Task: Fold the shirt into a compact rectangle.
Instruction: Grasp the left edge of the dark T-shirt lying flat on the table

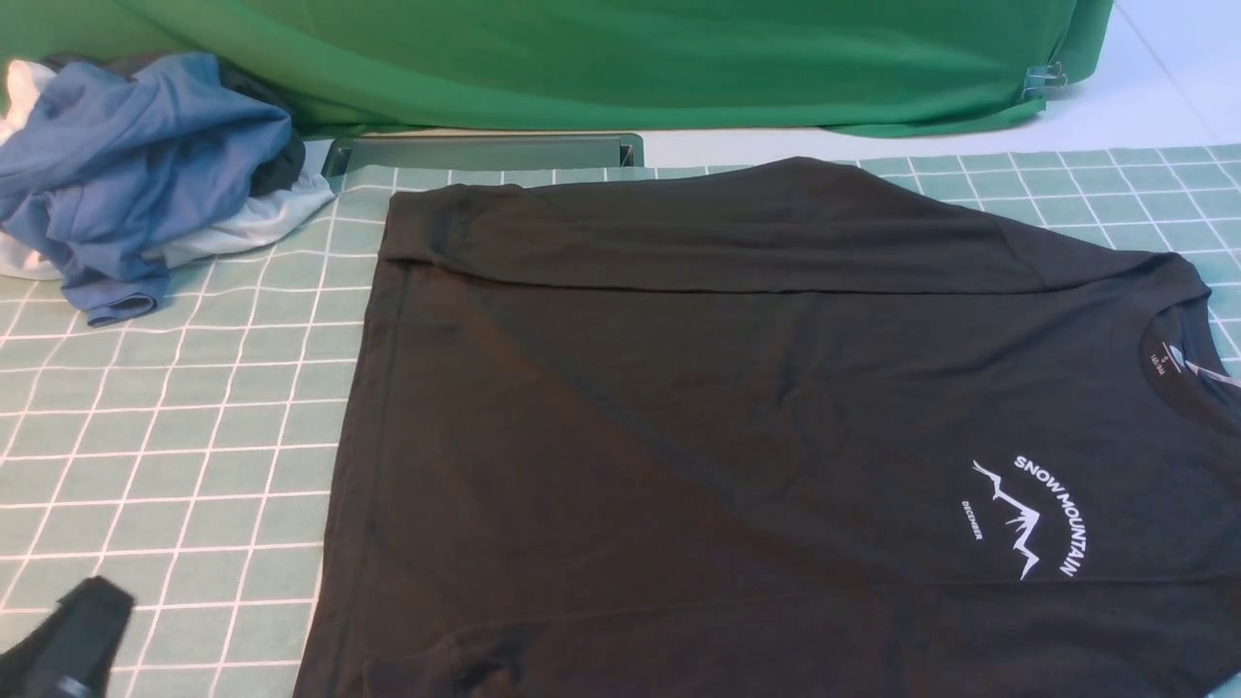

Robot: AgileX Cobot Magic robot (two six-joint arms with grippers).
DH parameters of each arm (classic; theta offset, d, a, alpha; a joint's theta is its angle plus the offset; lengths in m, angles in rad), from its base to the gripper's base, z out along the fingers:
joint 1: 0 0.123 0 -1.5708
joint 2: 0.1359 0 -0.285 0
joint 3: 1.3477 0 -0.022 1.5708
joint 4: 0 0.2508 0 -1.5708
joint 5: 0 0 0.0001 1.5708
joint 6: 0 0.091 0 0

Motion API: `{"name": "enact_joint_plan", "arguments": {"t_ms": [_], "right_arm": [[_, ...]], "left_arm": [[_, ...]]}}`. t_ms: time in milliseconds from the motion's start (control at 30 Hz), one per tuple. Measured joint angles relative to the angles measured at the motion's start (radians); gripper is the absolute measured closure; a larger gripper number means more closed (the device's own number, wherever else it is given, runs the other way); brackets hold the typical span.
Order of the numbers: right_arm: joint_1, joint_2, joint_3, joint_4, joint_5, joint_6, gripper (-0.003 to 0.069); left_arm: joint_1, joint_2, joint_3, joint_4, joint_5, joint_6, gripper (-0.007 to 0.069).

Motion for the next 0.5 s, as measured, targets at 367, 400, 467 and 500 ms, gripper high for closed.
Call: {"name": "enact_joint_plan", "arguments": {"t_ms": [367, 400, 467, 500], "right_arm": [[0.000, 0.000, 0.000, 0.099, -0.028, 0.077, 0.0419], [0.000, 0.000, 0.000, 0.187, -0.034, 0.168, 0.0419], [0.000, 0.000, 0.000, 0.282, -0.063, 0.293, 0.0419], [0.000, 0.000, 0.000, 0.288, -0.067, 0.303, 0.0419]], "left_arm": [[0.000, 0.000, 0.000, -0.382, -0.120, -0.035, 0.0589], [0.000, 0.000, 0.000, -0.330, -0.148, -0.024, 0.0589], [0.000, 0.000, 0.000, -0.273, -0.206, -0.015, 0.0589], [0.000, 0.000, 0.000, -0.267, -0.222, -0.014, 0.0589]]}}
